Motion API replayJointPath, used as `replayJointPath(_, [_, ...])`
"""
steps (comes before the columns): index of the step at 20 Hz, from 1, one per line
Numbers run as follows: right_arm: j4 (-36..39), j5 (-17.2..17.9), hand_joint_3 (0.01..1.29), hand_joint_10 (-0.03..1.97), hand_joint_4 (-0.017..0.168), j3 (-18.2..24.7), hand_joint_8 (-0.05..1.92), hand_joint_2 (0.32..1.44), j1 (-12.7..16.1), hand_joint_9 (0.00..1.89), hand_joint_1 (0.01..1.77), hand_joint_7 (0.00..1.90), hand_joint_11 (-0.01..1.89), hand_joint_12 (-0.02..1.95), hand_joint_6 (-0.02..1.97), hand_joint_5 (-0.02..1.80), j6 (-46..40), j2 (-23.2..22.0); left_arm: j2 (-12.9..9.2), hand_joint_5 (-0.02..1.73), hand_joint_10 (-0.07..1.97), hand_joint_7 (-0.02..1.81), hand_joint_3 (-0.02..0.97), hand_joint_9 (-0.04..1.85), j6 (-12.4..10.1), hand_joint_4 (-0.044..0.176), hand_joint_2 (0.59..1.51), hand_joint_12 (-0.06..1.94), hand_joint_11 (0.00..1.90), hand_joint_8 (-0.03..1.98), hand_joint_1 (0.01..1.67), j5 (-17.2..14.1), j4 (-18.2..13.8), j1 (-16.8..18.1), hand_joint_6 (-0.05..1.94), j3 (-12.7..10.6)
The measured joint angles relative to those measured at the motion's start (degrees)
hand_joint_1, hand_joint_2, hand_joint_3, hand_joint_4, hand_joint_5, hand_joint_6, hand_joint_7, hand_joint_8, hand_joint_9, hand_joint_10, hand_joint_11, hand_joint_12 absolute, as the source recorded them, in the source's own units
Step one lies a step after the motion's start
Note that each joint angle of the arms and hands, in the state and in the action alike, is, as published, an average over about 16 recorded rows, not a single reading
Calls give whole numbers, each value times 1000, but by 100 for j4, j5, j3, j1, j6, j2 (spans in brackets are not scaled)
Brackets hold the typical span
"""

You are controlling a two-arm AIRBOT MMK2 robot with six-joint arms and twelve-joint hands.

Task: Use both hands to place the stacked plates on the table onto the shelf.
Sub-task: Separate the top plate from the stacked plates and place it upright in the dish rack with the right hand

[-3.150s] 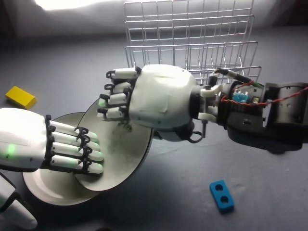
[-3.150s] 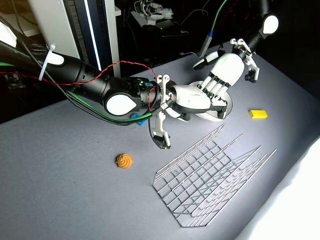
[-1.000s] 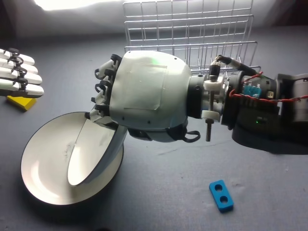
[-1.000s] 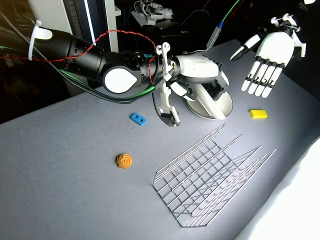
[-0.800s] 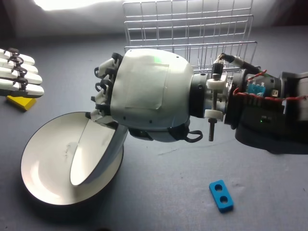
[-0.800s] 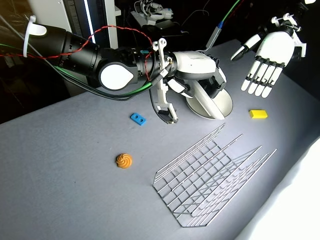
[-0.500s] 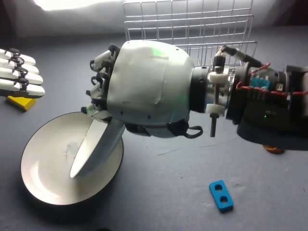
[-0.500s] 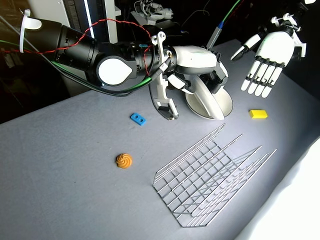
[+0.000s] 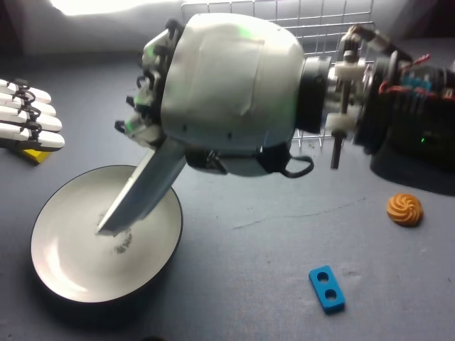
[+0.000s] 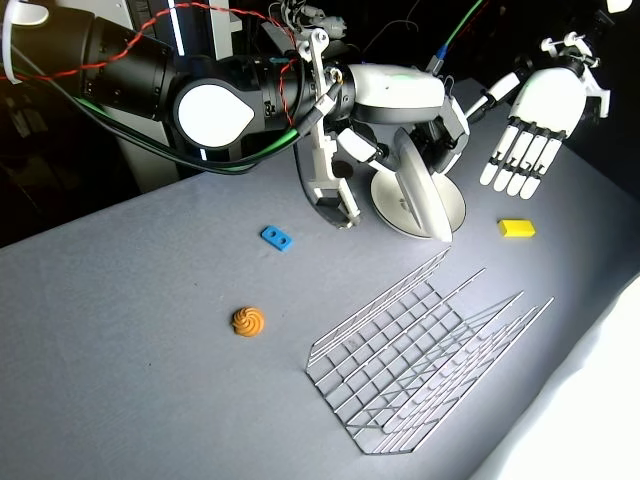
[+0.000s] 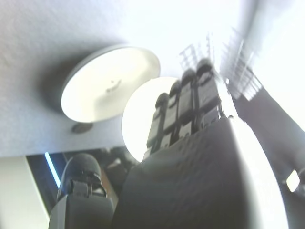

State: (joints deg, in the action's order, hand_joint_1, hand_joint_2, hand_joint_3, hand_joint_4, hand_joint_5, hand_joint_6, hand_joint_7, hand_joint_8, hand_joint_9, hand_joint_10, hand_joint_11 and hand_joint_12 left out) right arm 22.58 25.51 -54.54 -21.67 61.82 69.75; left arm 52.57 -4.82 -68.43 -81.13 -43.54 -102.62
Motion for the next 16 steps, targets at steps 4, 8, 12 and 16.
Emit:
replayJointPath(4, [440, -107, 11, 740, 3, 65, 1038, 1041, 290, 991, 1202, 944, 741, 1323, 1053, 866, -857, -181, 37, 22, 7, 18, 20, 18, 0, 4, 1130, 4, 14, 0, 15, 38, 10, -74, -4, -43])
replayJointPath(8, [986, -286, 11, 741, 3, 97, 1049, 1041, 635, 982, 1202, 942, 736, 1321, 1053, 853, -1981, -353, 65, 23, 7, 20, 20, 19, -1, 4, 1130, 5, 14, -1, 15, 72, 19, -129, -3, -76])
replayJointPath(12, [1701, -504, 11, 757, 2, 68, 1069, 1041, 1005, 981, 1202, 944, 732, 1328, 1054, 840, -3398, -503, 86, 23, 7, 24, 20, 20, -18, 4, 1130, 5, 15, -1, 15, 102, 27, -168, -3, -94])
replayJointPath(16, [2269, -693, 11, 788, 0, -25, 1093, 1042, 1343, 975, 1201, 944, 725, 1346, 1054, 827, -4694, -600, 90, 30, 6, 29, 20, 21, -43, 4, 1130, 4, 15, -1, 14, 117, 34, -196, -4, -64])
